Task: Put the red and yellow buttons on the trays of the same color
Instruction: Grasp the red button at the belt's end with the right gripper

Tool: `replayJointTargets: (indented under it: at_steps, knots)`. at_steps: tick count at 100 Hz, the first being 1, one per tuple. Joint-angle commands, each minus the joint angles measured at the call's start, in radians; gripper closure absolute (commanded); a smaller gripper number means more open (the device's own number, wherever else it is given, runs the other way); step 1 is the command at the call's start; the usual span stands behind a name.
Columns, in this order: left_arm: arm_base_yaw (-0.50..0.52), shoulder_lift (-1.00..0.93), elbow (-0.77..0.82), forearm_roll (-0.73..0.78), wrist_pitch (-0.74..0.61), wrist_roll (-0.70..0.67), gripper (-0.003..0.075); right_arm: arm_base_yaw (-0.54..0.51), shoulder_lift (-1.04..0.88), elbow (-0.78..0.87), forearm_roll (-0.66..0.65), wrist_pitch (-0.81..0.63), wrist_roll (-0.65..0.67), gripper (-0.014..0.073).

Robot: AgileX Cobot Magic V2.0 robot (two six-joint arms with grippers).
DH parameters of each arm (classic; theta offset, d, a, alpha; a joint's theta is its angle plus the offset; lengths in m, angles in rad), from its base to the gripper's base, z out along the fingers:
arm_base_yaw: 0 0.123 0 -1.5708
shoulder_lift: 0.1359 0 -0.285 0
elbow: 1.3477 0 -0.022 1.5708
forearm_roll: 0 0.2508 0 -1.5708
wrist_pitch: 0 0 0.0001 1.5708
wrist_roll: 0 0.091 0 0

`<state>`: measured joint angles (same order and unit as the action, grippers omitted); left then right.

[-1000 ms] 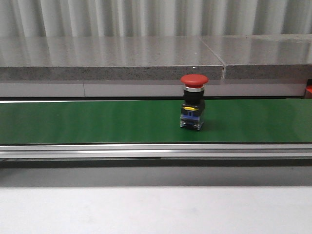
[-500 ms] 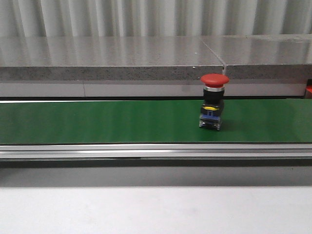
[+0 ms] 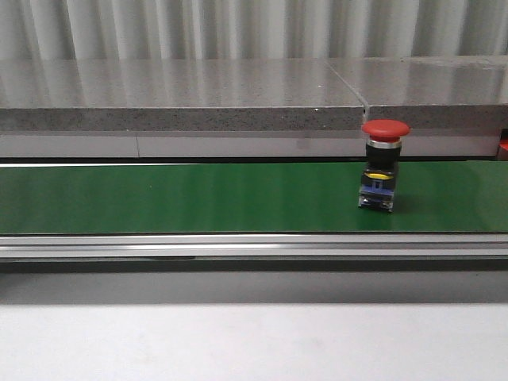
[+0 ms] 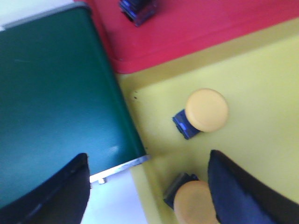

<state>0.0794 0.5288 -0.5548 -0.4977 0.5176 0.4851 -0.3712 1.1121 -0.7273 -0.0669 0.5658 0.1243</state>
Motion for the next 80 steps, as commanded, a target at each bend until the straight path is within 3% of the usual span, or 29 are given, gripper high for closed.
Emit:
replayJointTargets:
  at_steps: [1, 39, 80]
  knots:
    - [-0.007, 0.0, -0.028, -0.029, -0.07, 0.003, 0.074, 0.052, -0.068, -0.026, -0.003, -0.032, -0.022, 0.0062]
    - [-0.007, 0.0, -0.028, -0.029, -0.07, 0.003, 0.074, 0.379, -0.113, -0.026, -0.003, -0.027, -0.074, 0.0062]
    - [-0.007, 0.0, -0.028, -0.029, -0.07, 0.003, 0.074, 0.524, -0.033, -0.044, 0.025, -0.013, -0.077, 0.0062]
